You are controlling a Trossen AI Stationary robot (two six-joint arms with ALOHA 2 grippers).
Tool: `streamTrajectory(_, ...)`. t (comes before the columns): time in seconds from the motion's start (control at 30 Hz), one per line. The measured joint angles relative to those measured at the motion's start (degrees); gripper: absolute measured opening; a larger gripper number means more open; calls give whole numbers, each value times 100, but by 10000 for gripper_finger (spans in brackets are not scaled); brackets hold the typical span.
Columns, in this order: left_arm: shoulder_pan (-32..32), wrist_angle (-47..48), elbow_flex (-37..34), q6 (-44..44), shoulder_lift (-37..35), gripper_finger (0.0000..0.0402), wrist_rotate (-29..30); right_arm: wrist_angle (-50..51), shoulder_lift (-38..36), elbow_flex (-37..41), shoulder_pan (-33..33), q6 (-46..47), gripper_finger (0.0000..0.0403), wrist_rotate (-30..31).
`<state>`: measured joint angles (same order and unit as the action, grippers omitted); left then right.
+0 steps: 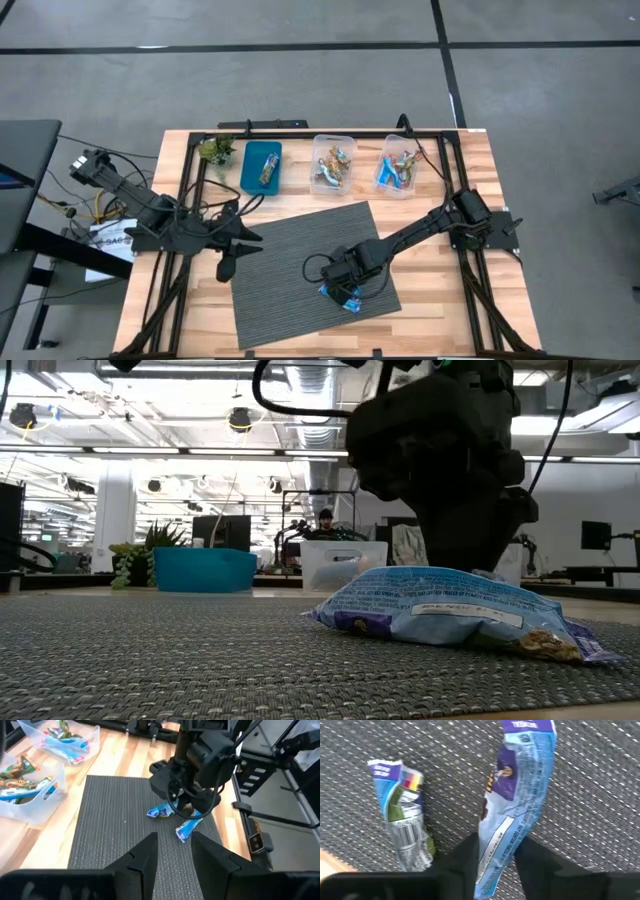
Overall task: Pick and place Granola Bars by type
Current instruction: Put the blue granola bar into the blue bin
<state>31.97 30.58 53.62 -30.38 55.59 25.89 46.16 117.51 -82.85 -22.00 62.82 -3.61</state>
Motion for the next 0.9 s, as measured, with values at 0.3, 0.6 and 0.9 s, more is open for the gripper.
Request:
streamTrajectory(0.3,-30,38,-162,-489,-208,109,534,-171,-172,-67,134,11,40,223)
streamTrajectory(0.6,-731,-1082,-1670,-1566,-1097,109,427,-974,-1038,-160,610,-510,42,1140)
streamTrajectory(0.9,-2028,-3991,-2949,-2579,-1227,116,-1114,-2238,-1220,-414,1221,-1346,37,1131)
